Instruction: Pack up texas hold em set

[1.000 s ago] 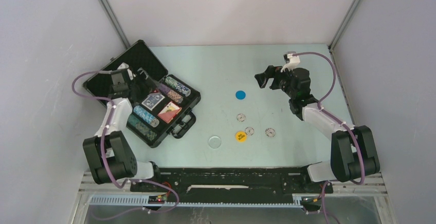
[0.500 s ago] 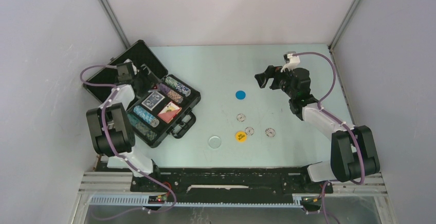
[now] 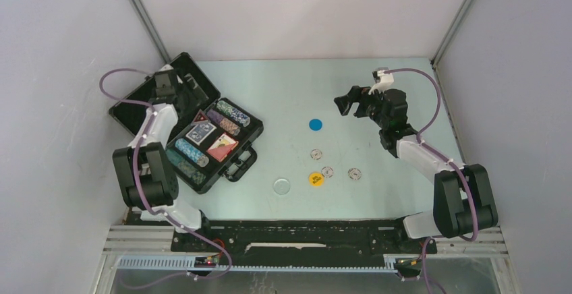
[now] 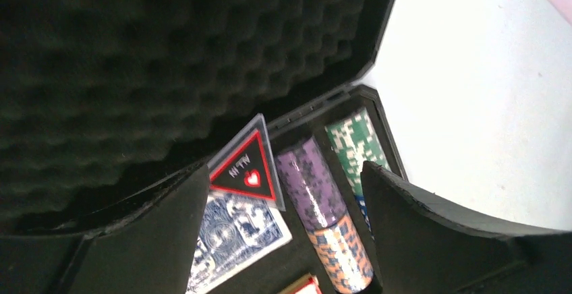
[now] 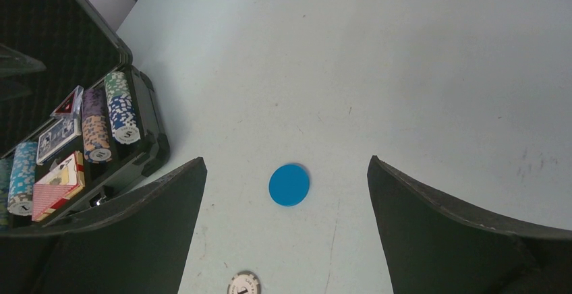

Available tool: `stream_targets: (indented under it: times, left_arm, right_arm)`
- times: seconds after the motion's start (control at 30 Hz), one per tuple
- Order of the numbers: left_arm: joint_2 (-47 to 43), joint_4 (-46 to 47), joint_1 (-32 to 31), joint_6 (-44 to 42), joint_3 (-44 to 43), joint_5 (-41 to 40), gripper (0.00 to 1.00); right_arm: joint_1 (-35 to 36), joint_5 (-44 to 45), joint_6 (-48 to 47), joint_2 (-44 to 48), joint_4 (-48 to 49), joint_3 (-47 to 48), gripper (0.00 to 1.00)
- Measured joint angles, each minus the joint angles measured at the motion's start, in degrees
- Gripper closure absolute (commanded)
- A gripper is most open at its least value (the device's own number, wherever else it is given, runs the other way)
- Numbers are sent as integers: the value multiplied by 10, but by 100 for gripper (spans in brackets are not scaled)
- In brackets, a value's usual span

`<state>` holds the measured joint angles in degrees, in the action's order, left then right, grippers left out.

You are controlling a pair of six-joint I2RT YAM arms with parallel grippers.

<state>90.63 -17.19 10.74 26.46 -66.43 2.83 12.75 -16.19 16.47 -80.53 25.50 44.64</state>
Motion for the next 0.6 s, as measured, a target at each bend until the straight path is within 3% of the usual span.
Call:
stream_targets:
  times: [0.13, 0.3, 0.6]
  left_arm:
    - [47, -38, -5, -33, -67, -39, 11]
    - [82, -83, -5, -80, -83, -55, 13]
    - [135, -89, 14, -105, -110, 44, 12]
  right_arm:
    - [-1, -1, 2, 0, 1, 0, 0]
    - [-4, -5, 4, 0, 1, 0, 0]
    - [-4, -5, 4, 0, 1, 0, 0]
